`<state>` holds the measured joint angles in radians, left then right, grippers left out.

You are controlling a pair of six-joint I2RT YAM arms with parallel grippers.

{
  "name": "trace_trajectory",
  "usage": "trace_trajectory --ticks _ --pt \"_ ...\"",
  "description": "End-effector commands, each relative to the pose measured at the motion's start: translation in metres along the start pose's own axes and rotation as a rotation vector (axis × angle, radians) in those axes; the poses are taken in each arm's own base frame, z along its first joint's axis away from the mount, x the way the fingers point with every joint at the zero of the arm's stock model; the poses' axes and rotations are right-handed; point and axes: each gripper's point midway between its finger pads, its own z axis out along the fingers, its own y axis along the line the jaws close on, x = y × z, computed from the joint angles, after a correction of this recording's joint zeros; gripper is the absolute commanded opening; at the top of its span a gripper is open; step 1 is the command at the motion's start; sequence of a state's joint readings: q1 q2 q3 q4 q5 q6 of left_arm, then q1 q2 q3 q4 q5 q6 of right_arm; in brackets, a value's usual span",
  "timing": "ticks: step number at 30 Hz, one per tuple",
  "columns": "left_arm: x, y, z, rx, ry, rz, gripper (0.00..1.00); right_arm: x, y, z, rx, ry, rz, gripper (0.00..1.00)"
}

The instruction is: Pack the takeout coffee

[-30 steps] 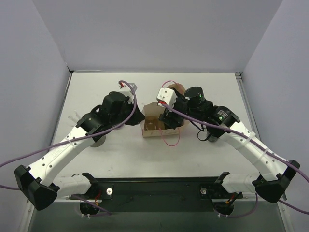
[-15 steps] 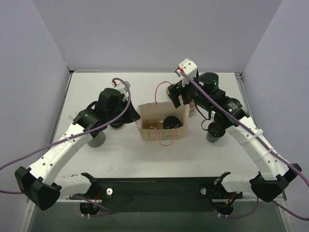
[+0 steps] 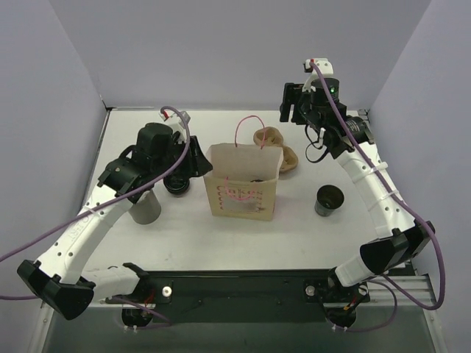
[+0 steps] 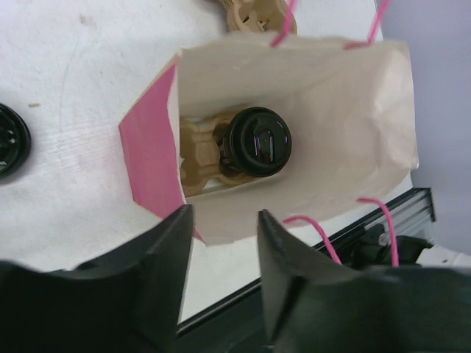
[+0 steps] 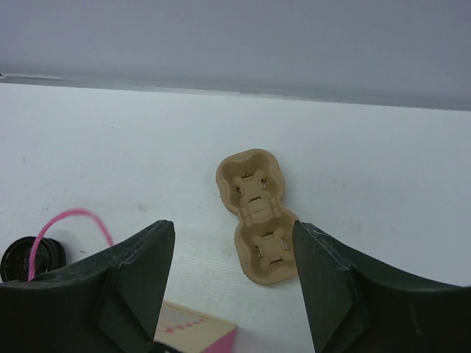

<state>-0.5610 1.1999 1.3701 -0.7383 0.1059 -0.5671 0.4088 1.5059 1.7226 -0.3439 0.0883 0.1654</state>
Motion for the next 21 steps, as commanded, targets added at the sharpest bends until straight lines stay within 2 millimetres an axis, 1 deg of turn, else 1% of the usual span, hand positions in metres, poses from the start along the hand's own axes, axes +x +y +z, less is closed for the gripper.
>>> trace_trajectory --ticks 1,3,4,5,6,7,8,9,11,12,14,15,17,18,19,20,21 --pt "-0.02 -0.004 -0.015 0.0 -0.062 0.017 0.58 -0.005 0.004 -0.011 -0.012 -0.007 0.049 0.65" --pt "-0.026 -0.003 -0.021 -0.007 -0.097 0.027 0.58 0.001 0.004 -0.016 -0.013 0.013 0.068 0.65" --pt "-0.031 0.004 -0.023 -0.036 -0.124 0.034 0.59 0.01 0.002 -0.02 -0.01 0.035 0.073 0.65" --pt "-0.034 0.006 -0.028 -0.047 -0.148 0.039 0.59 0.012 0.002 -0.022 -0.01 0.04 0.081 0.65" --pt "-0.042 0.02 -0.032 -0.123 -0.197 0.038 0.62 0.013 0.002 -0.028 -0.02 0.043 0.09 0.65" --pt "-0.043 0.031 -0.034 -0.171 -0.206 0.031 0.64 0.019 0.002 -0.031 -0.024 0.062 0.089 0.65" --pt "-0.046 0.039 -0.038 -0.206 -0.224 0.032 0.64 0.021 0.003 -0.034 -0.03 0.068 0.089 0.65" --pt "-0.05 0.047 -0.042 -0.243 -0.241 0.039 0.64 0.019 0.006 -0.041 -0.052 0.062 0.096 0.65" --pt "-0.052 0.064 -0.047 -0.32 -0.239 0.055 0.64 0.023 0.005 -0.049 -0.058 0.078 0.093 0.65" --pt "-0.05 0.081 -0.053 -0.411 -0.24 0.05 0.64 0.024 0.003 -0.055 -0.059 0.079 0.09 0.65" --pt "-0.048 0.098 -0.058 -0.502 -0.239 0.038 0.64 0.028 0.003 -0.062 -0.067 0.087 0.084 0.65" --pt "-0.044 0.114 -0.065 -0.587 -0.235 0.035 0.64 0.026 0.002 -0.069 -0.073 0.076 0.084 0.65" --pt "-0.037 0.134 -0.062 -0.668 -0.206 0.026 0.64 0.032 0.0 -0.074 -0.073 0.082 0.075 0.66" --pt "-0.034 0.144 -0.063 -0.714 -0.188 0.031 0.64 0.031 -0.001 -0.079 -0.073 0.074 0.073 0.66" --pt "-0.031 0.152 -0.059 -0.751 -0.165 0.032 0.64 0.032 -0.002 -0.081 -0.072 0.074 0.075 0.66" --pt "-0.031 0.158 -0.06 -0.785 -0.162 0.033 0.64 0.035 -0.002 -0.081 -0.074 0.078 0.069 0.66" --pt "-0.035 0.165 -0.063 -0.834 -0.18 0.041 0.63 0.035 0.002 -0.085 -0.103 0.08 0.068 0.66"
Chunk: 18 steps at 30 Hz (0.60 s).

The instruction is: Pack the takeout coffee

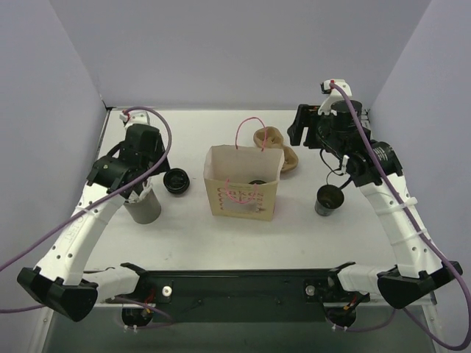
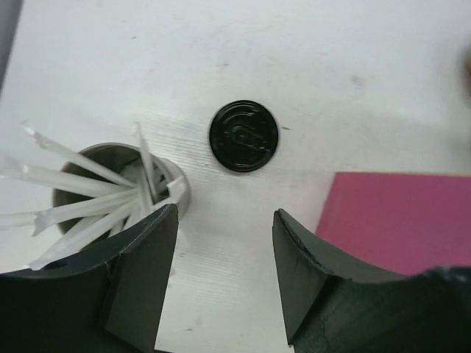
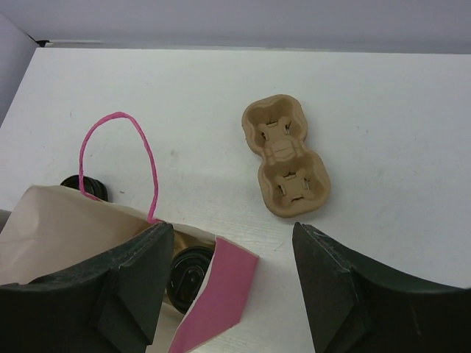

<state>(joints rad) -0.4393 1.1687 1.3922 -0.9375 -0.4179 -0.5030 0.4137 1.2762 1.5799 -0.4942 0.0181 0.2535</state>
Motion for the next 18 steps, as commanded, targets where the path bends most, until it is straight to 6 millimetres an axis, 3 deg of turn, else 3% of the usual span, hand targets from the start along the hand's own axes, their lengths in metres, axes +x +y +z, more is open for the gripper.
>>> trace_trajectory --ticks 1,5,18 --pt "-0.004 0.043 0.012 -0.239 -0.021 0.044 0.63 0.006 0.006 -0.015 -0.049 0.006 -0.01 0.66" --pt "-0.015 0.055 0.021 -0.306 -0.039 0.022 0.6 0.01 0.012 -0.019 -0.086 0.021 -0.006 0.66" --pt "-0.004 0.075 0.071 -0.434 0.016 0.062 0.54 0.016 0.014 -0.025 -0.105 0.039 -0.016 0.66"
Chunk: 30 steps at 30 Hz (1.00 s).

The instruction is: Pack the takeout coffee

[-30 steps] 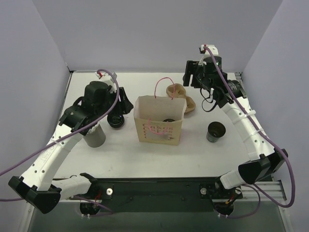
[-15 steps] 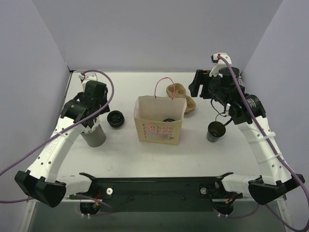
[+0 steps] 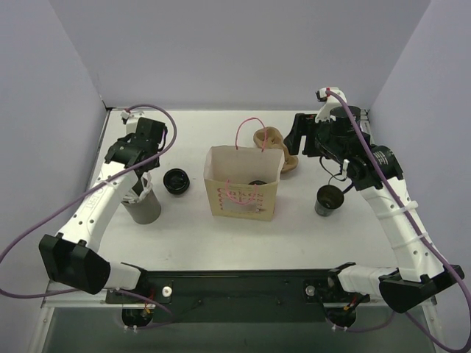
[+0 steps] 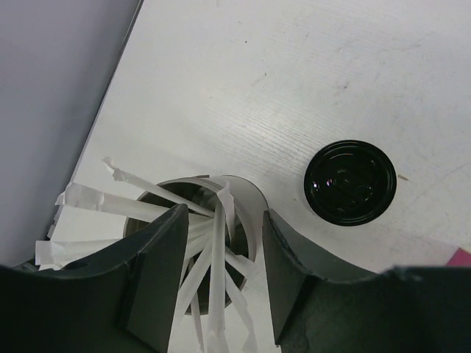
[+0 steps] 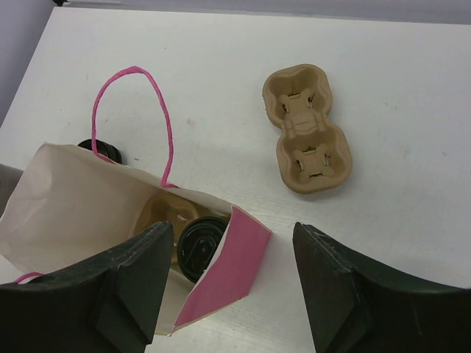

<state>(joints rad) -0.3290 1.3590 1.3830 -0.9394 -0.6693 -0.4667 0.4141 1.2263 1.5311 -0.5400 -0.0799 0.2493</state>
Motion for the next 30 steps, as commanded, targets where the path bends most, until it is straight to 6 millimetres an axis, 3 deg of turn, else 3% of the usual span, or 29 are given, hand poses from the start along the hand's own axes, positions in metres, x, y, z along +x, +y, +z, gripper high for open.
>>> trace_trajectory --ticks 1,3,6,7,10,11,14,23,26,30 --pt "-0.001 0.005 0.02 -0.056 -0.005 -0.007 0.52 -0.006 0.005 -0.011 -0.023 -0.026 -0.009 0.66" --pt "0.004 0.005 0.028 -0.071 0.006 -0.001 0.51 -0.006 0.005 -0.013 -0.024 -0.028 -0.011 0.66" --pt "0.008 0.006 0.039 -0.068 0.03 0.0 0.41 -0.002 0.004 -0.012 -0.02 -0.021 -0.015 0.66" --pt "0.009 0.006 0.04 -0.065 0.037 -0.001 0.33 -0.002 0.003 -0.012 -0.019 -0.021 -0.017 0.66" --pt "0.007 0.01 0.039 -0.071 0.034 -0.001 0.23 -0.003 0.003 -0.012 -0.014 -0.022 -0.017 0.66" --pt "0.004 0.01 0.037 -0.069 0.024 -0.004 0.12 -0.006 0.003 -0.013 -0.016 -0.03 -0.015 0.66" --pt "-0.007 0.011 0.028 -0.058 0.01 -0.017 0.0 -0.01 0.005 -0.014 -0.02 -0.034 -0.018 0.66" --pt "-0.023 0.019 -0.019 0.048 -0.039 -0.101 0.0 -0.019 0.01 -0.02 -0.036 -0.05 -0.002 0.66" --pt "-0.039 0.022 -0.04 0.091 -0.083 -0.112 0.0 -0.022 0.009 -0.024 -0.027 -0.065 0.012 0.66" --pt "-0.073 0.016 -0.083 0.214 -0.193 -0.115 0.0 -0.028 0.008 -0.033 -0.018 -0.094 0.061 0.77"
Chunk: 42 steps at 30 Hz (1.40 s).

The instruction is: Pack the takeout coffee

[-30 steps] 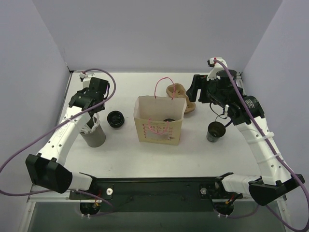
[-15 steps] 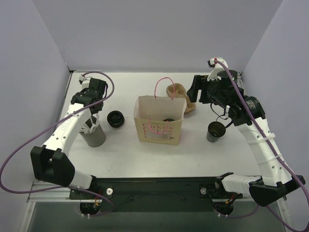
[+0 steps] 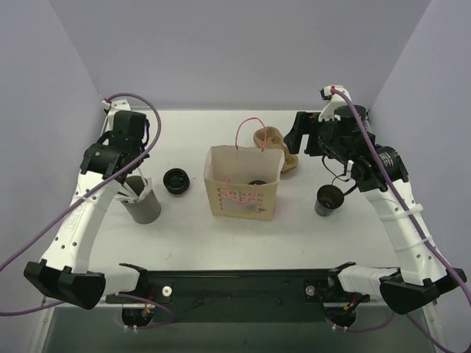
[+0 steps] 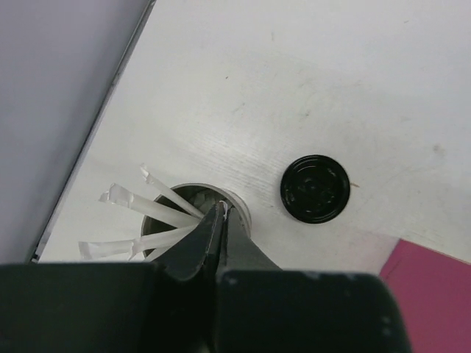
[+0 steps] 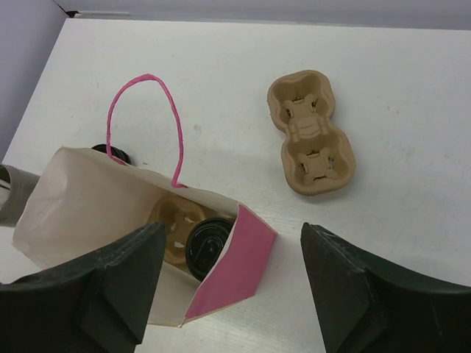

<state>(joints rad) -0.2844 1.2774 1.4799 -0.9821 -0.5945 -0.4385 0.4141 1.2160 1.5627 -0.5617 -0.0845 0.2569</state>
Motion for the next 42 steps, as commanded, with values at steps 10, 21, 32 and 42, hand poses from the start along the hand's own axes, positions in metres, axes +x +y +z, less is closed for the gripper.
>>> trace_trajectory --ticks 10,21,32,42 --pt "-0.124 -0.08 -0.176 0.784 -0.366 -0.107 0.0 -0.019 -0.009 -0.035 0.07 -0.116 0.113 1.0" --pt "-0.142 -0.141 -0.257 1.203 -0.421 -0.08 0.0 -0.014 -0.008 -0.039 0.066 -0.115 0.142 1.0" --pt "-0.043 -0.193 -0.178 1.178 -0.219 0.063 0.0 0.003 -0.017 -0.044 0.097 -0.102 0.173 1.0" --pt "-0.042 -0.194 -0.161 1.103 -0.206 0.066 0.77 0.012 -0.025 -0.049 0.172 -0.038 0.209 1.0"
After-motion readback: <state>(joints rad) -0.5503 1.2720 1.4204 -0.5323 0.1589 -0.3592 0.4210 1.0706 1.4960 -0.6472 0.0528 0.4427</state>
